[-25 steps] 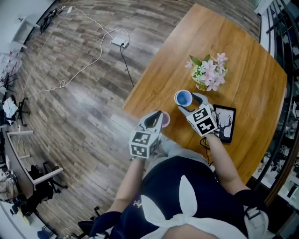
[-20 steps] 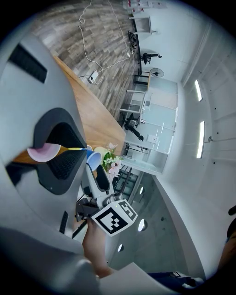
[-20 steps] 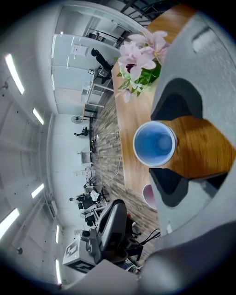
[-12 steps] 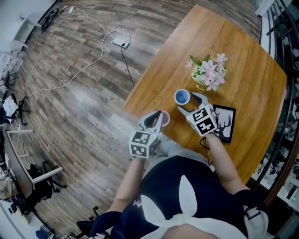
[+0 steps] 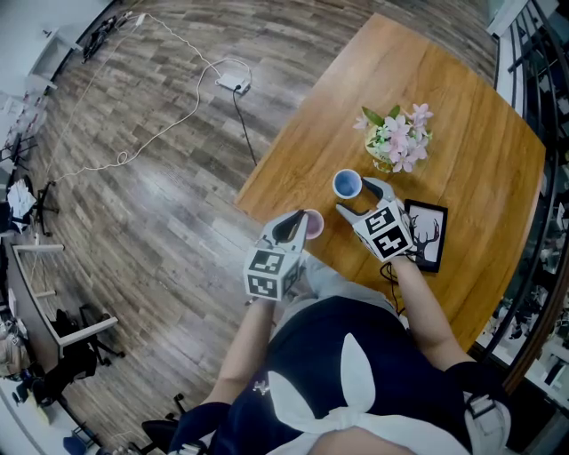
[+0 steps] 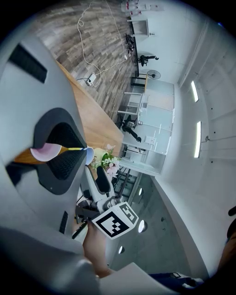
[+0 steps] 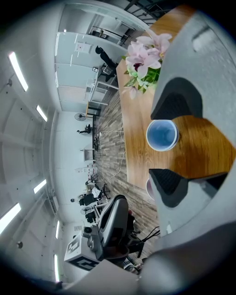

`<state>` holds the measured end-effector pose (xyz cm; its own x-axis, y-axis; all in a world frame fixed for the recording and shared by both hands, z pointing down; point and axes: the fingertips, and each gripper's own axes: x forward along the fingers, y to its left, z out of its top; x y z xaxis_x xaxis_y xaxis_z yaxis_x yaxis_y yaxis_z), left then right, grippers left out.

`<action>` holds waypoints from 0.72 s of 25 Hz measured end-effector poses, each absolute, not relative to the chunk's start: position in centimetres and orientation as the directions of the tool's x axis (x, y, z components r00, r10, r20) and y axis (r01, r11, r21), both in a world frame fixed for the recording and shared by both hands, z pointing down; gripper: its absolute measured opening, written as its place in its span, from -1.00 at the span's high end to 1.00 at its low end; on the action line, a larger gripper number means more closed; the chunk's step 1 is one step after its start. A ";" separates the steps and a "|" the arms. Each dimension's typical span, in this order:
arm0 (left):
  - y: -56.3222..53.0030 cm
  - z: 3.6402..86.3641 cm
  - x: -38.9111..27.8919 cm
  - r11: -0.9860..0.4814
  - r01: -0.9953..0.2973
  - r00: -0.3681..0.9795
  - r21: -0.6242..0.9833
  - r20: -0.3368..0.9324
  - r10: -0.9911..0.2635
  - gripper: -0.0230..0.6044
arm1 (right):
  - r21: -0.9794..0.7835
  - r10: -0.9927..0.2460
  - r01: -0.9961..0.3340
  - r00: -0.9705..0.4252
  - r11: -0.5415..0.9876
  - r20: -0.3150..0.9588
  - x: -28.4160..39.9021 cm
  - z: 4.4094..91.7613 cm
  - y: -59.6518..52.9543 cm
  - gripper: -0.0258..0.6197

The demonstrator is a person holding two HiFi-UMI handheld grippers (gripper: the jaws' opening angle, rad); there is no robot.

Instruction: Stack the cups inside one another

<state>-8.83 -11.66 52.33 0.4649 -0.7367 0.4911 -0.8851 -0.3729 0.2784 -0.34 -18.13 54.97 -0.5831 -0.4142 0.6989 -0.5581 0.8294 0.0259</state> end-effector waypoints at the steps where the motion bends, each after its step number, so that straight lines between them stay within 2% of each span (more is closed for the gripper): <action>1: -11.5 52.3 -8.9 -0.370 -0.886 0.462 0.278 0.490 -0.739 0.83 | 0.025 -0.412 -0.554 -0.587 0.832 0.697 -0.5 54.9 -17.9 -0.10; 18: -8.6 52.2 -10.7 -0.306 -0.913 0.404 0.270 0.495 -0.770 0.83 | -0.034 -0.292 -0.416 -0.691 0.909 0.661 -6.1 54.6 -12.3 -0.10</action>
